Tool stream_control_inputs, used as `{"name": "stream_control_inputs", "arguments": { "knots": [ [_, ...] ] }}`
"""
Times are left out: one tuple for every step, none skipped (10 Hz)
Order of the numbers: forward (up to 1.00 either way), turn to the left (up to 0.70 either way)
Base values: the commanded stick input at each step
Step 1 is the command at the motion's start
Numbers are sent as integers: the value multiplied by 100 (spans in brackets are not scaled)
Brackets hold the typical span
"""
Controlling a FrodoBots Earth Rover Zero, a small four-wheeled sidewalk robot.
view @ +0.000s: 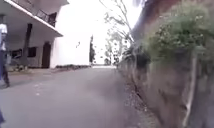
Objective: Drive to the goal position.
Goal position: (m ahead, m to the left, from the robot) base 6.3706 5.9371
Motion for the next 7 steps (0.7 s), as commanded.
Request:
{"name": "stream_control_inputs", "arguments": {
  "knots": [
    [100, 0],
    [100, 0],
    [100, 0],
    [100, 0],
    [100, 0],
    [100, 0],
    [100, 0]
  ]
}}
